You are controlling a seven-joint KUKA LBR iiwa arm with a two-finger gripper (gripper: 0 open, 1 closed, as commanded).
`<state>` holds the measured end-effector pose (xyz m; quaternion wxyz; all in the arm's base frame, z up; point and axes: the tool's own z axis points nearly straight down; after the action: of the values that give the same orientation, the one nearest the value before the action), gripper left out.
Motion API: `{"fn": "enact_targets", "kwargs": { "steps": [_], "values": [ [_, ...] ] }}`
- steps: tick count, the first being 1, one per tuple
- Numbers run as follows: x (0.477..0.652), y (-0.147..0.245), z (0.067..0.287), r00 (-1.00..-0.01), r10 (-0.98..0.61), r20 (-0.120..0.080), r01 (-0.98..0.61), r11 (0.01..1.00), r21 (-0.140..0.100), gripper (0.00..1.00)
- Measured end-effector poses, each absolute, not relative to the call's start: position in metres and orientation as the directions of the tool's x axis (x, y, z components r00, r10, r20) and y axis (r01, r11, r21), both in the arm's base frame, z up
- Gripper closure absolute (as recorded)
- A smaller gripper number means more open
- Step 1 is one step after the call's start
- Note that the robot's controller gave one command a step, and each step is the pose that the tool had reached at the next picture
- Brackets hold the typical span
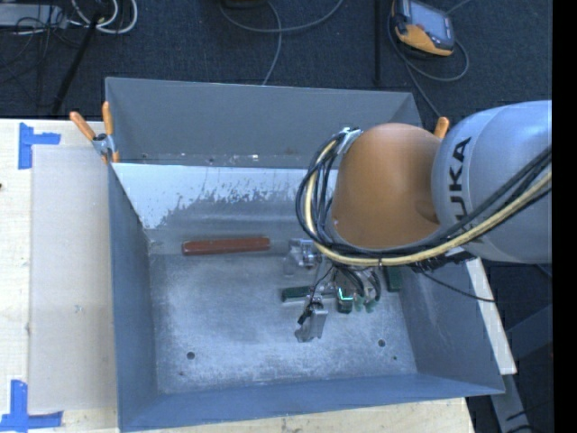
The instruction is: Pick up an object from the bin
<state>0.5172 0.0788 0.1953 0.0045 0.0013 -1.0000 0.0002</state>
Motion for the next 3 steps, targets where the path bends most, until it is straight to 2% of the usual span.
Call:
{"fn": "enact_targets", "kwargs": {
  "steps": [1,2,3],
  "values": [
    [0.566,0.043,0.104,-0.994,-0.106,0.007,-0.106,0.994,0.000,0.00],
    [0.596,-0.004,0.067,-0.995,-0.104,-0.002,-0.104,0.995,-0.001,0.00],
    [0.595,-0.002,0.070,-0.995,-0.104,-0.001,-0.104,0.995,0.001,1.00]
  ]
}}
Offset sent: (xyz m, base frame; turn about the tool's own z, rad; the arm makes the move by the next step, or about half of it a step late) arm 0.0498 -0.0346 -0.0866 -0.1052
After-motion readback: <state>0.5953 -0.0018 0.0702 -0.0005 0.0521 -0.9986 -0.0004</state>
